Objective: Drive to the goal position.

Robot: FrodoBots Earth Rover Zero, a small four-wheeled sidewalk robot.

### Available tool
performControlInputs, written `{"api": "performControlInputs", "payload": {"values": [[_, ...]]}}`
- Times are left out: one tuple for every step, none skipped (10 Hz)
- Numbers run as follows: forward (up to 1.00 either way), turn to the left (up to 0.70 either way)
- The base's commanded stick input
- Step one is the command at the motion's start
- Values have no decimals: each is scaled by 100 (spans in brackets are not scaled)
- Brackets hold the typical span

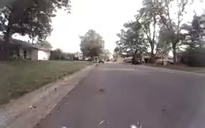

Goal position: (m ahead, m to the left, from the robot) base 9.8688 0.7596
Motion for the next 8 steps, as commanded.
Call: {"api": "performControlInputs", "payload": {"values": [[100, 0], [100, 0], [100, 0], [100, 0], [100, 0], [100, 0], [100, 0], [100, 0]]}}
